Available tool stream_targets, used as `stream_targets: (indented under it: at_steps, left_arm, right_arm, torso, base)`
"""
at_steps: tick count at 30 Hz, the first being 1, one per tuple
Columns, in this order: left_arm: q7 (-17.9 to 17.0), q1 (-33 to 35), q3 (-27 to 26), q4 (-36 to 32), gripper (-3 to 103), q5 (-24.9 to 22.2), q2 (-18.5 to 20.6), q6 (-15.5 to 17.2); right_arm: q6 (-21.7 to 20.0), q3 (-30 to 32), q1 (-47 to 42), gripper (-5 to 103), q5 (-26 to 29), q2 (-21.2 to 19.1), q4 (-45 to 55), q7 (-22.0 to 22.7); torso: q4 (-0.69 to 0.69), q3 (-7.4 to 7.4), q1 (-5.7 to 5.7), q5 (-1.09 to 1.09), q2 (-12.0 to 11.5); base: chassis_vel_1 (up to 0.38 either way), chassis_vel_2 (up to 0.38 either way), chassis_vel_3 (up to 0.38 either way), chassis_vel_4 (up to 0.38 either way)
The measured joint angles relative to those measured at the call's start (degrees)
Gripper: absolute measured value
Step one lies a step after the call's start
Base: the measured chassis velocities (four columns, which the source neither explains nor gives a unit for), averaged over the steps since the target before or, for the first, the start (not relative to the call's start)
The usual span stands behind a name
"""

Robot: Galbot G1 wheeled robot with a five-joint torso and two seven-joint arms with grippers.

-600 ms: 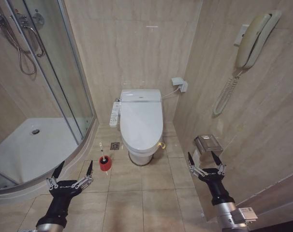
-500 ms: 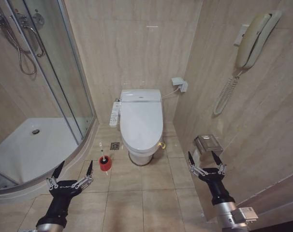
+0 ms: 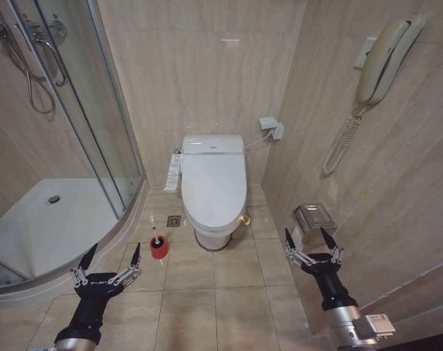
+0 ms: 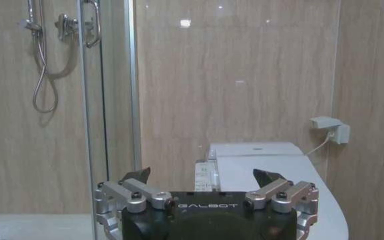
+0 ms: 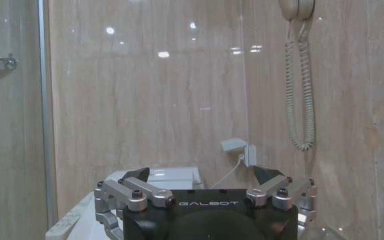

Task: Open the toilet lid, clean the toilet bowl with a toilet brush, close the toilet lid, and flush.

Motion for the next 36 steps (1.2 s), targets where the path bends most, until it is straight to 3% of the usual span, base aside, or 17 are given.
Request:
stream_targets:
  at_steps: [11,27,36]
  left_arm:
    - [0.0,0.0,0.0,0.0,100,0.0,0.0,0.0]
    - [0.0,0.0,0.0,0.0,100,0.0,0.0,0.0]
    - [0.0,0.0,0.0,0.0,100,0.0,0.0,0.0]
  right_arm:
    - [1.3,-0.1,-0.4,100,-0.7,-0.1,-0.1,-0.1]
    - [3.2,-0.4,-0.3,100,1.4,-0.1,-1.2,1.1]
    - [4.0,-0.5,-0.3,100,2.0,-0.4,-2.0,1.7]
  torso:
    - [-0.01,0.00,-0.01,0.00,0.0]
    - [-0.01,0.02,0.06,0.00,0.0]
    - [0.00,-0.01,-0.04,0.00,0.0]
  base:
    - [-0.094,0.103,0.095,-0.084]
    - [-0.251,0.256,0.244,-0.245]
    - [-0.049,0.052,0.040,-0.003]
